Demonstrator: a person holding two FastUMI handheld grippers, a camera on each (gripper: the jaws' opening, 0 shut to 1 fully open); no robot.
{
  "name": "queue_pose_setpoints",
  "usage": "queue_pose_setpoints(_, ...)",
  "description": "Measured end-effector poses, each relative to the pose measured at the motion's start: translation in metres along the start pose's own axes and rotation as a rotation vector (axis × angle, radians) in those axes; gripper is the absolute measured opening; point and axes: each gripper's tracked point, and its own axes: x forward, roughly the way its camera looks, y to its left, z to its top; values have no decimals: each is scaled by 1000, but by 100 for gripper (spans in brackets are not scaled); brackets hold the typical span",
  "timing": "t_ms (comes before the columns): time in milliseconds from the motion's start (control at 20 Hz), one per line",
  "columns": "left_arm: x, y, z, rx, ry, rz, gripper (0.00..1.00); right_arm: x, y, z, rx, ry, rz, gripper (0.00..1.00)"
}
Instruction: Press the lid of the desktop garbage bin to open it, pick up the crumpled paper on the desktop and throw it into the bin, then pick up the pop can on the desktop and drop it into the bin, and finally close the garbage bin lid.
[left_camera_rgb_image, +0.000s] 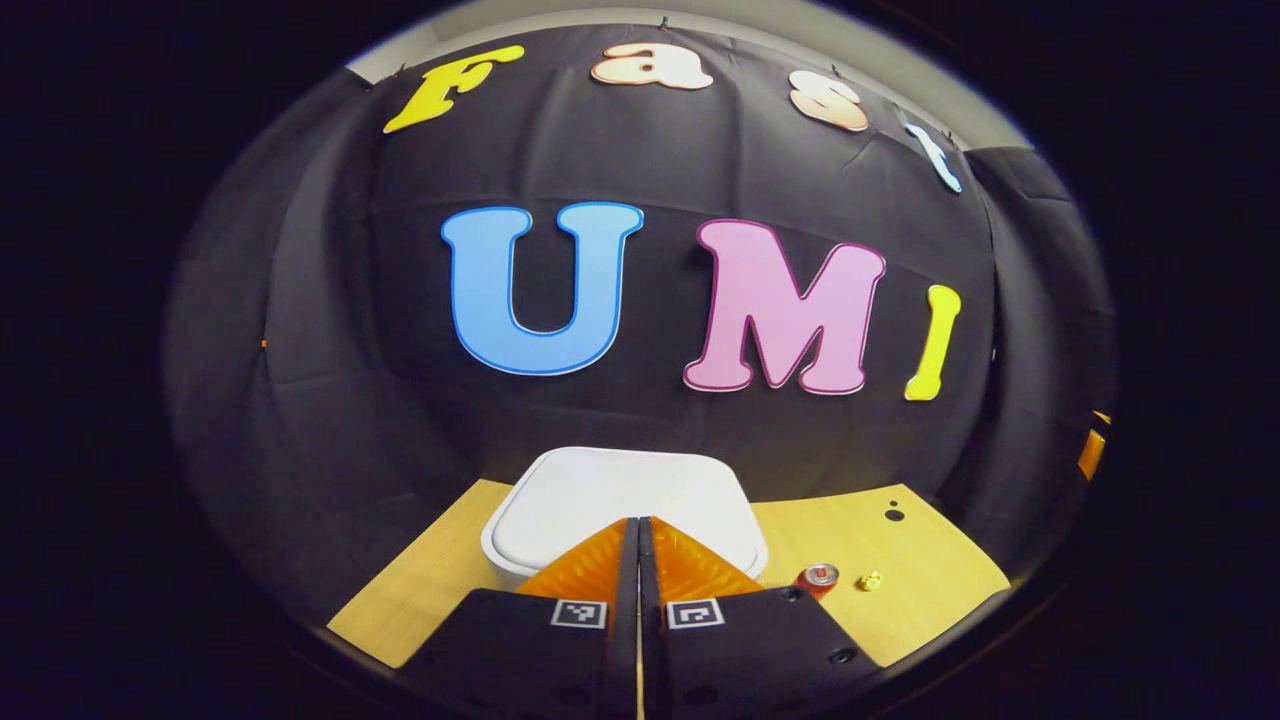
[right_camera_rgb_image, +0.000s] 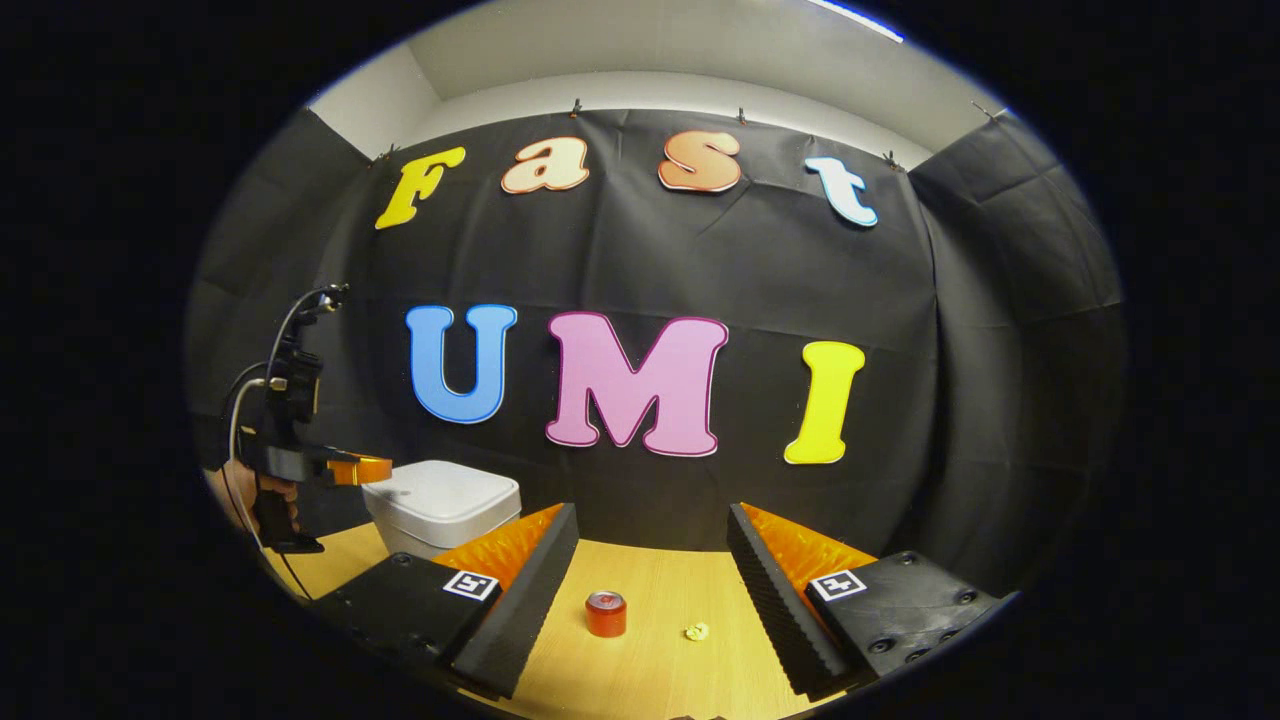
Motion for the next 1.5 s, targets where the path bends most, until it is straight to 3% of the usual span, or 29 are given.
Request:
queue_pose_setpoints(200,29,-1,-23,-36,87,-24,6,14,-17,-15,-5,23,7,97)
queue_pose_setpoints(550,48,-9,-26,-40,107,-86,7,31,-43,-32,40,37,34,96)
queue_pose_setpoints(700,46,-8,-32,80,103,-68,7,28,-55,-43,24,53,20,97)
queue_pose_setpoints(850,41,-17,-17,168,54,-66,6,21,-69,-43,23,62,-39,96)
queue_pose_setpoints(950,36,-23,-14,160,44,-63,6,14,-73,-40,35,59,-69,97)
queue_pose_setpoints(1150,13,-30,33,133,-107,-44,6,-3,-75,-27,4,48,-116,97)
queue_pose_setpoints(1500,-66,-58,99,77,-320,-92,5,-33,-64,-9,-21,24,-165,96)
